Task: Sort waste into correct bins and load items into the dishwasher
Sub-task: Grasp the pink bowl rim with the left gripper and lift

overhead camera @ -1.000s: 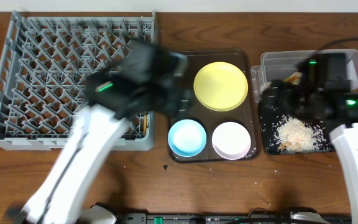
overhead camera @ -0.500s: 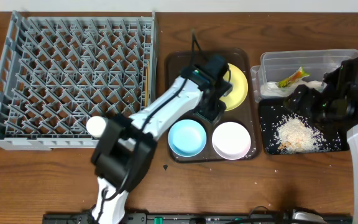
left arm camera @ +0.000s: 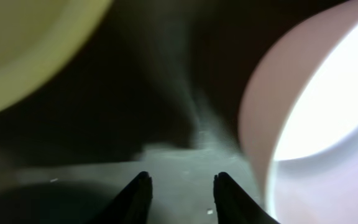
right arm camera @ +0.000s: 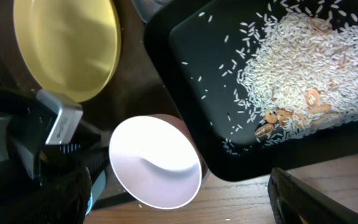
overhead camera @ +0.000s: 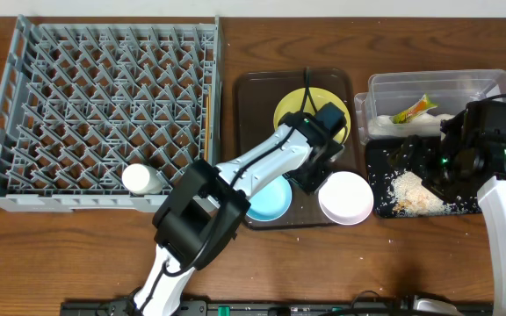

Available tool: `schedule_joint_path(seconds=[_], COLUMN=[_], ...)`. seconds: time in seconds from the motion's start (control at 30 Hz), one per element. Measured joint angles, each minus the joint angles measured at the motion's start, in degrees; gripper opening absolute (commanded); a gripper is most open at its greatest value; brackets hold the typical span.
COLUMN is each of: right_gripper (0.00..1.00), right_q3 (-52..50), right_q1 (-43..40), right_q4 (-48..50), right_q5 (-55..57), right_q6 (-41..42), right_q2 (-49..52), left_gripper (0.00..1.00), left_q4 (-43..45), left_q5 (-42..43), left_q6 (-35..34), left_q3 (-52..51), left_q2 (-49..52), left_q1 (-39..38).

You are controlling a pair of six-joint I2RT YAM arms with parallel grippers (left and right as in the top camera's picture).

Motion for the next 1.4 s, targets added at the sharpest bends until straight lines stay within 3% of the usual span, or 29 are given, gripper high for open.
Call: schedule_joint_path(seconds=[0.2, 0.4, 0.6, 0.7, 0.9, 1.2, 1.4], right_gripper=[0.89, 0.9, 0.9, 0.9, 0.9, 0.9, 0.9], right_q3=[-0.02, -0.02, -0.02, -0.02, -0.02, -0.04, -0.07], right_q1=[0.0, 0.0, 0.0, 0.0, 0.0, 0.0, 0.0], right_q4=[0.61, 0.76, 0.87, 1.11, 1.36, 1.31, 1.33], right_q5=[-0.63, -0.68, -0.79, -0.83, -0.83, -0.83, -0.83], right_q6=[-0.48, -0.61, -0.63, -0.63, -0.63, -0.63, -0.63], right_q2=[0.0, 0.0, 0.0, 0.0, 0.0, 0.0, 0.0], left_gripper=[0.48, 0.49, 0.47, 0.4, 0.08, 0.08, 0.08], left_q4=[-1.44, -1.03, 0.92, 2.27, 4.11, 1.66, -6.93], left_q5=[-1.99, -2.84, -2.4, -1.27, 0.02, -0.92, -12.26], left_q6=[-6.23, -12.72, -16.39, -17.14, -17.99, -18.32, -18.34], left_q3=[0.0, 1.16, 1.07, 0.72, 0.07, 0.11, 0.9], left_q2=[-3.54, -11.87, -8.63, -4.39, 1.09, 0.96, -7.74], left_q1=[1.7, 1.33, -0.31, -0.92, -2.86, -2.6, 0.98])
